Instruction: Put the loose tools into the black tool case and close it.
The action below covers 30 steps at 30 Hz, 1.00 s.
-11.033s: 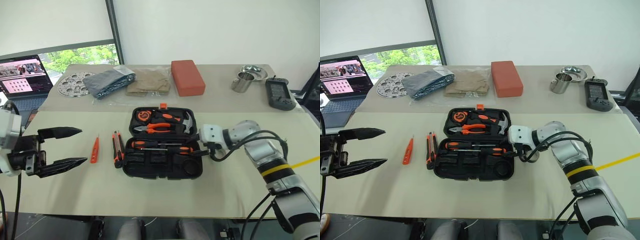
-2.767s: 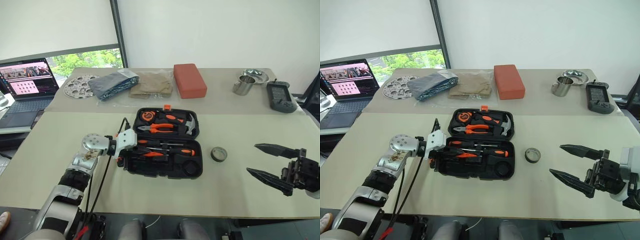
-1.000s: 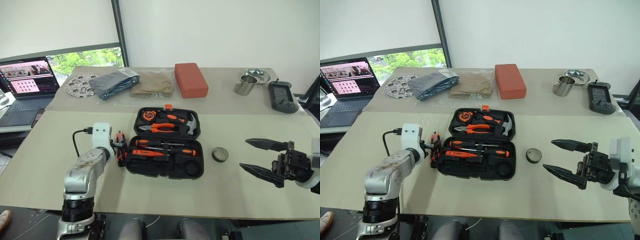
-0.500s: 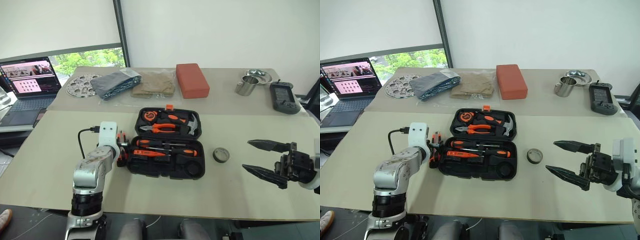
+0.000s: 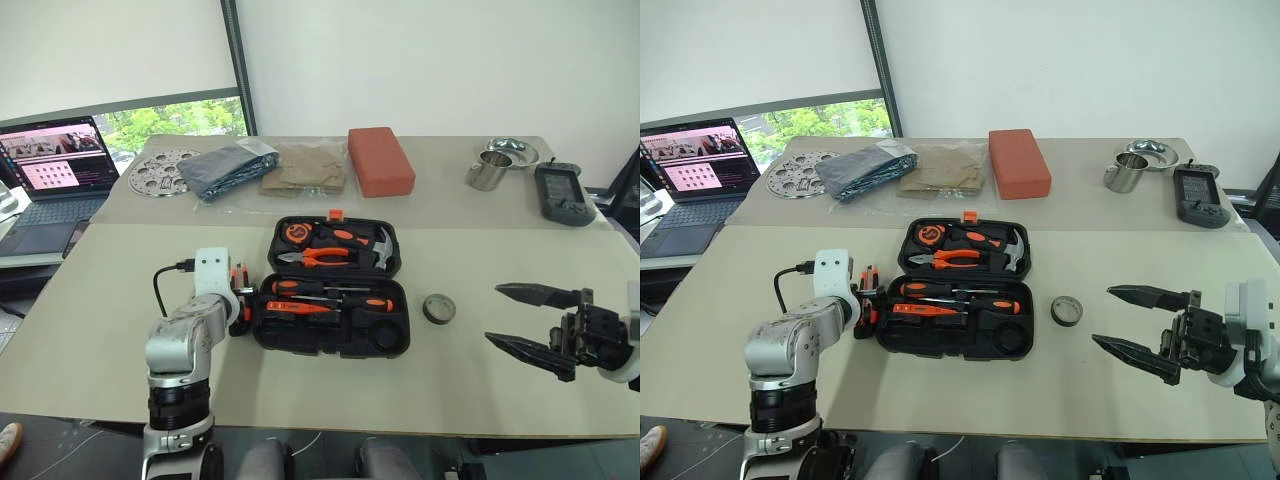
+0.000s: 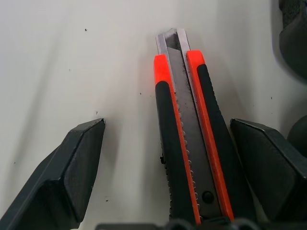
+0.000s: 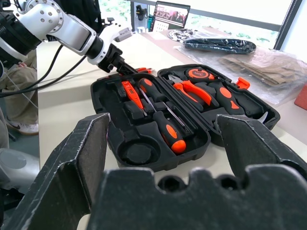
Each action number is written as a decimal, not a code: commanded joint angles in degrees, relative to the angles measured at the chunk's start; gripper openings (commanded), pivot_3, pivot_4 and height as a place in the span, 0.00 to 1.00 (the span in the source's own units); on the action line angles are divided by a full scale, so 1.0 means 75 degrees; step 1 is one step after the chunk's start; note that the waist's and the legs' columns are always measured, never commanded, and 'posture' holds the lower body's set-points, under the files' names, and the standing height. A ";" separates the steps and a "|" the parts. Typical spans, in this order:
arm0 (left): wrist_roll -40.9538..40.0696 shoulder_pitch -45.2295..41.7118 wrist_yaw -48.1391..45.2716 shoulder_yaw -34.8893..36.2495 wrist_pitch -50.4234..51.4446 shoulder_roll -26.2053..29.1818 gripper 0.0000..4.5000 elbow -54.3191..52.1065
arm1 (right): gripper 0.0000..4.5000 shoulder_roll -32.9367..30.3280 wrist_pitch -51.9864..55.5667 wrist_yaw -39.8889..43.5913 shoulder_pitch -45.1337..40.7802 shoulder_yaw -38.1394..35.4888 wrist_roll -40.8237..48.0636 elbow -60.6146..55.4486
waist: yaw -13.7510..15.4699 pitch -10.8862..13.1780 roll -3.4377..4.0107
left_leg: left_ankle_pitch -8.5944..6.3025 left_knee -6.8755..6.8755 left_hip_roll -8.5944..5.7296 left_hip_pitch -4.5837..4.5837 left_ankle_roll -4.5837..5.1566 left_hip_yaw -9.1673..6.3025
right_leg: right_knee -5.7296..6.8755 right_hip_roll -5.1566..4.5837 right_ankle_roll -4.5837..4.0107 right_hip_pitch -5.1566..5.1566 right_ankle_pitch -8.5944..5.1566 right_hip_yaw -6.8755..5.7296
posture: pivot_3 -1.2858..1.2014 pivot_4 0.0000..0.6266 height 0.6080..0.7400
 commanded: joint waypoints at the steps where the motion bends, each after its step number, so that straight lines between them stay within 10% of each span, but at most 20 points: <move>1: 0.0117 0.0171 -0.0052 0.0078 -0.0160 0.0183 0.99 0.0099 | 0.92 -0.0008 -0.0182 -0.0067 -0.0010 -0.0283 0.0082 -0.0235 | -0.0003 0.0000 0.0000 | 0.0000 0.0000 0.0000 0.0000 0.0000 0.0000 | 0.0000 0.0000 0.0000 0.0000 0.0000 0.0000 | 0.52 0.24 1.00; 9: -0.0024 0.0250 -0.0211 0.0345 -0.0195 0.0164 0.34 -0.0105 | 0.92 -0.0020 -0.0129 -0.0136 0.0043 -0.0302 0.0130 -0.0335 | 0.0009 0.0000 0.0000 | 0.0001 -0.0002 0.0001 0.0000 -0.0002 -0.0003 | -0.0003 -0.0002 0.0000 -0.0004 0.0000 -0.0002 | 0.52 0.24 1.00; 18: -0.0257 -0.0075 -0.1168 0.0333 -0.1734 0.0958 0.34 0.0272 | 0.92 -0.0036 -0.0030 -0.0300 0.0037 -0.0252 0.0181 -0.0488 | 0.0001 0.0008 -0.0013 | 0.0004 -0.0018 0.0001 0.0000 -0.0007 -0.0004 | -0.0003 0.0003 -0.0003 -0.0014 0.0001 -0.0001 | 0.52 0.24 1.00; 30: -0.1002 -0.1134 -0.9352 -0.2251 -0.7604 0.4671 0.34 0.1190 | 0.92 -0.0113 0.0066 -0.0416 -0.0008 -0.0273 0.0275 -0.0580 | 0.0090 -0.0008 0.0040 | 0.0005 -0.0095 -0.0005 -0.0002 -0.0012 0.0011 | -0.0108 -0.0020 -0.0009 -0.0020 0.0003 -0.0005 | 0.52 0.24 1.00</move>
